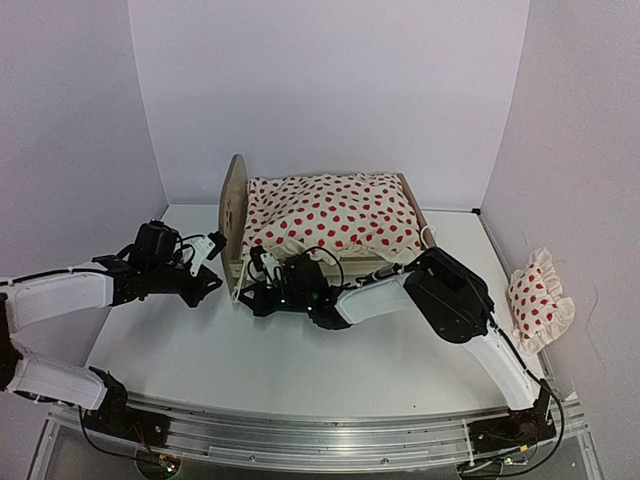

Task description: Set up the pet bed

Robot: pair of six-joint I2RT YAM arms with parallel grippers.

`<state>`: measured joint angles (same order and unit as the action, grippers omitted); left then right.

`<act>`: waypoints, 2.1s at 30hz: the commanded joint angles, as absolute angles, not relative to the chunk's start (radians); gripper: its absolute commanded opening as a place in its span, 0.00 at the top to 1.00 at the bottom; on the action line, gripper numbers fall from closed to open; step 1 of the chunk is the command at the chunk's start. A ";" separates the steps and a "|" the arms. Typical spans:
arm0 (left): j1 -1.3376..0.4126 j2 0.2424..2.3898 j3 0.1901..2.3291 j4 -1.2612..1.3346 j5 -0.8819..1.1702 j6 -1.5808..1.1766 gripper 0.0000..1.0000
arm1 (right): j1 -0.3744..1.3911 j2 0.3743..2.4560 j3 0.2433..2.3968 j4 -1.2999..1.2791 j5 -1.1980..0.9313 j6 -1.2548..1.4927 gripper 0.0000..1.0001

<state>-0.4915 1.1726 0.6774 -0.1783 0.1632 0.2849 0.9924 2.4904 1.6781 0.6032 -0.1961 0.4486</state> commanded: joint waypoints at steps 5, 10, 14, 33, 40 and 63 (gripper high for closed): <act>-0.474 1.327 0.647 0.070 0.123 0.538 0.78 | 0.987 2.518 1.712 0.743 -0.287 0.436 1.00; -0.468 1.334 0.605 0.150 0.186 0.697 0.79 | 0.988 2.521 1.712 0.758 -0.299 0.433 1.00; -0.459 1.333 0.533 0.271 0.212 0.934 0.80 | 0.987 2.522 1.713 0.763 -0.304 0.433 1.00; -0.394 1.358 0.595 0.238 0.365 1.132 0.84 | 0.987 2.518 1.710 0.771 -0.310 0.420 1.00; -0.393 1.367 0.604 0.225 0.370 1.148 0.80 | 0.987 2.519 1.712 0.772 -0.322 0.419 1.00; -0.394 1.399 0.664 0.126 0.398 1.114 1.00 | 0.988 2.473 1.641 0.787 -0.206 0.421 0.95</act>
<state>-0.3935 1.4036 0.6172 0.1182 0.4102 1.1775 0.9907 2.5172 1.6791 0.7449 -0.2953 0.4309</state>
